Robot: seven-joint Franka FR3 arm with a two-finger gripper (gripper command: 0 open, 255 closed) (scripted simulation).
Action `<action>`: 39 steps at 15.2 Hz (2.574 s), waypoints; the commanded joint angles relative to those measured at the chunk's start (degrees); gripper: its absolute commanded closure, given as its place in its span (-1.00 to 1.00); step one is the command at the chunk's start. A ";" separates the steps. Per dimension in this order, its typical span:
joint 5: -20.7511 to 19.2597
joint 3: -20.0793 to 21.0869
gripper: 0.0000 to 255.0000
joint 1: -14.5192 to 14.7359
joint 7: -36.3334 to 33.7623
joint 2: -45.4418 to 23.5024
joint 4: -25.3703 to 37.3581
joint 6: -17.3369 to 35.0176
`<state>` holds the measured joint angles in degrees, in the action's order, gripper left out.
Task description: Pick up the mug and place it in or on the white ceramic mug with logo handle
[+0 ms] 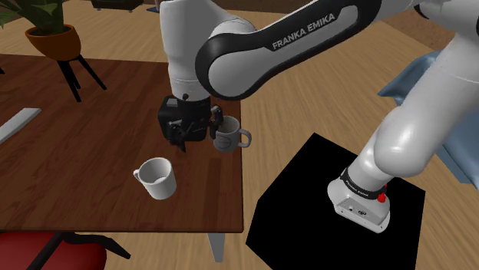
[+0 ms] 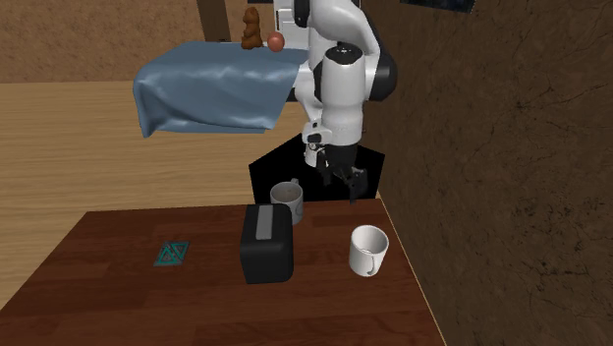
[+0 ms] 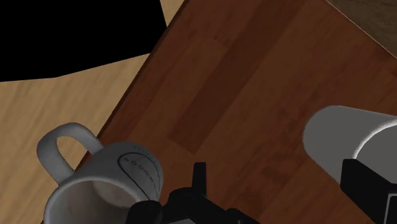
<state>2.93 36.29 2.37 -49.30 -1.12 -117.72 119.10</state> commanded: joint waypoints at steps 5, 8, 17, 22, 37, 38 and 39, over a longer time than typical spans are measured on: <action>-10.35 0.16 -1.00 5.43 -12.43 -16.04 12.40 0.92; -12.40 -0.63 -1.00 7.28 -14.61 -19.64 15.13 1.29; -14.16 -1.49 -1.00 8.12 -15.73 -22.11 13.11 5.41; -14.16 -1.49 -1.00 8.12 -15.73 -22.11 13.11 5.40; -12.85 -0.79 1.00 7.62 -15.05 -20.27 14.70 2.26; -12.61 -0.67 1.00 7.54 -14.93 -19.93 15.05 1.62; -12.38 -0.55 1.00 7.46 -14.81 -19.60 15.43 0.97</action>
<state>-9.69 35.62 9.93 -64.25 -21.05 -102.65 120.70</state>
